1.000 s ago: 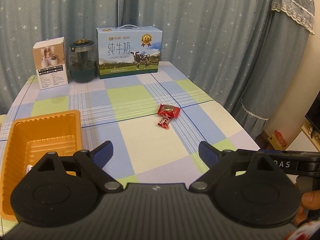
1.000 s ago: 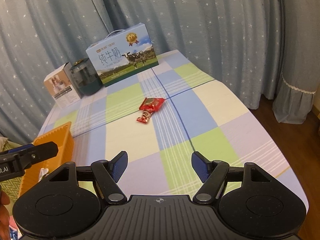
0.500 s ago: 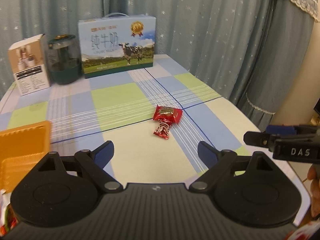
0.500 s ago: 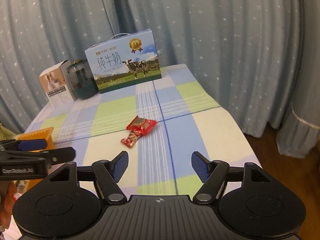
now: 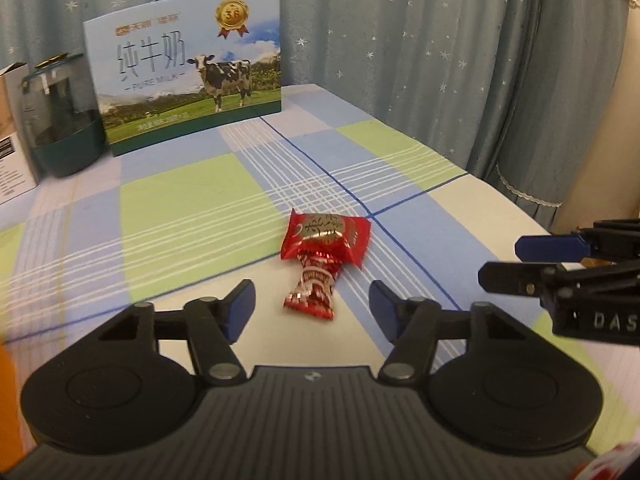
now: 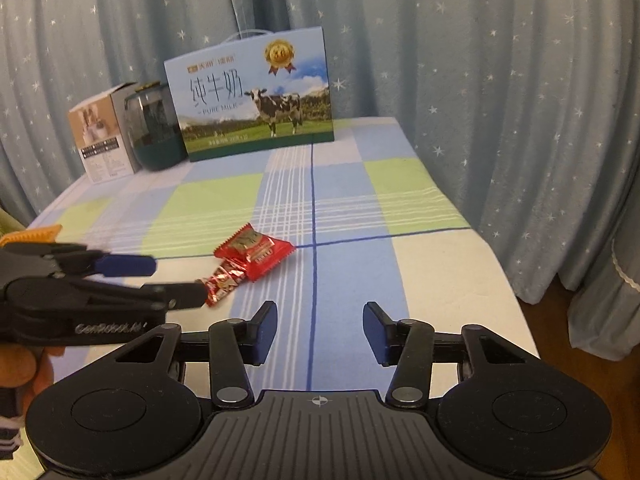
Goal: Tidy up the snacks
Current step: 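Grasp a red candy bag with the left tool while the right tool grasps another red candy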
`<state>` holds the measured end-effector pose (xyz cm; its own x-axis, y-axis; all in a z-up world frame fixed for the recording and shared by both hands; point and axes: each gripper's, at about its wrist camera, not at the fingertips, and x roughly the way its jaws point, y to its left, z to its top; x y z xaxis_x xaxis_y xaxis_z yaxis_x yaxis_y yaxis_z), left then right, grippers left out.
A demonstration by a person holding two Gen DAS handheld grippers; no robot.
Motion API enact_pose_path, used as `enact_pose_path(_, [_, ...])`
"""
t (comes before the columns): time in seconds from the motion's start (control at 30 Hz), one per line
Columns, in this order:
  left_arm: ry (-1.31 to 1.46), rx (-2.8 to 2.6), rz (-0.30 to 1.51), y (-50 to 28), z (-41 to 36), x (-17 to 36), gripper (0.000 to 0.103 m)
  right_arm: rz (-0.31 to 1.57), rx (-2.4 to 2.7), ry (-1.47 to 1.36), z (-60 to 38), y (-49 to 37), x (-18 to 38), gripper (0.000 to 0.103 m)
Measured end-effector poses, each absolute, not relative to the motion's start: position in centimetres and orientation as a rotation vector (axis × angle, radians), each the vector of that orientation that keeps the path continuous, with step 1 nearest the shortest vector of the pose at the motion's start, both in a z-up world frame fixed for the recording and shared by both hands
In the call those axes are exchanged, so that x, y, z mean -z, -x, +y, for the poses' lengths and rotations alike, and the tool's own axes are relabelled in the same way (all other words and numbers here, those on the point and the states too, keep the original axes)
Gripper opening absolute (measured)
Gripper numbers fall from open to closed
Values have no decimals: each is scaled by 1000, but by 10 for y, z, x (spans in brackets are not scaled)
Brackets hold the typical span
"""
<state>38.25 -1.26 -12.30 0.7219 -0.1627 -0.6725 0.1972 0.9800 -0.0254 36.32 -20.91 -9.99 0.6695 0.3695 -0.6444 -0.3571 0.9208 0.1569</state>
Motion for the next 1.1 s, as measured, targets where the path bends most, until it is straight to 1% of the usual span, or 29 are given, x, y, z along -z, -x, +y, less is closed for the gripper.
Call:
enact_pose_path(0.13, [-69, 225, 749, -399, -17, 139, 43, 730, -416, -8, -207, -373, 108, 48])
enact_pose_path(0.17, [-75, 229, 752, -403, -18, 142, 42, 728, -415, -6, -207, -375, 109, 48])
enact_pose_path(0.23, [-84, 237, 758, -408, -20, 148, 34, 724, -418, -5, -206, -379, 110, 48])
enact_pose_path(0.37, [-95, 255, 751, -413, -19, 152, 27, 722, -419, -6, -203, -388, 113, 49])
enact_pose_path(0.4, [-96, 256, 755, -414, -19, 151, 21, 720, -422, -4, -202, -390, 113, 49])
enact_pose_path(0.57, [-71, 252, 798, -405, -10, 142, 18, 697, -487, 58, -185, -400, 112, 49])
enact_pose_path(0.8, [-20, 165, 807, -376, 22, 117, 17, 669, -617, 187, -149, -422, 110, 49])
enact_pose_path(0.9, [27, 138, 813, -366, 36, 114, 17, 663, -658, 244, -133, -433, 112, 49])
enact_pose_path(1.1, [38, 135, 832, -356, 42, 119, 17, 695, -683, 340, -108, -453, 123, 50])
